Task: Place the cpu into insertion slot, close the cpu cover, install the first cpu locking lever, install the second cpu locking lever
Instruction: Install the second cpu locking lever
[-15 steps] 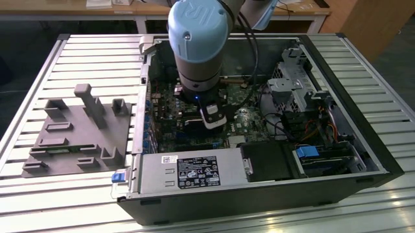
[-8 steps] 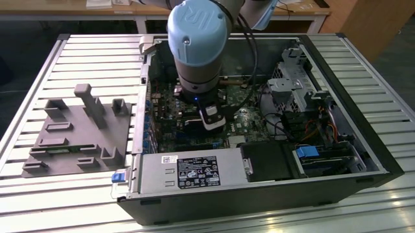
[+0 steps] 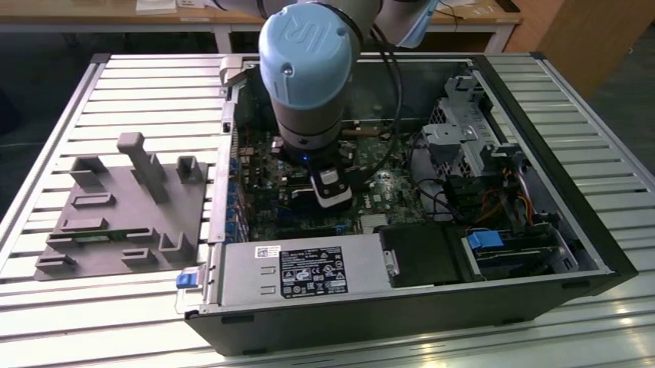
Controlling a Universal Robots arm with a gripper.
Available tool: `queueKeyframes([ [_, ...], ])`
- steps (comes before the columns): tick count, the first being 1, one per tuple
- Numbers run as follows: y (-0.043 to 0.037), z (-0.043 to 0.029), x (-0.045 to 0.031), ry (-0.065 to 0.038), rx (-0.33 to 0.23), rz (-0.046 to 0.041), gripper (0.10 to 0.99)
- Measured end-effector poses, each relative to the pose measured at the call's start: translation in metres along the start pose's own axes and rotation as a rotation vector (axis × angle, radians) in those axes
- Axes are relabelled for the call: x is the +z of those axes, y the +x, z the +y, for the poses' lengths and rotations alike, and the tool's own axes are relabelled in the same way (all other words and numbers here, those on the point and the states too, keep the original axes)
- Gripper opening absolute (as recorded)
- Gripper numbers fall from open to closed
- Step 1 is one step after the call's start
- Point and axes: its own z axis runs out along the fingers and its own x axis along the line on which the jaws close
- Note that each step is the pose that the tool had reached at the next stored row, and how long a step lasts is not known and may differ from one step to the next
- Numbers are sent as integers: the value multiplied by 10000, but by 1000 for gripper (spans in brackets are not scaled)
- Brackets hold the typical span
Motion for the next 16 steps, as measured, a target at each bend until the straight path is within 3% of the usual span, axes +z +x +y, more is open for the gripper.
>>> queueKeyframes([
  [16,65,24,80,-16,1,4,102],
])
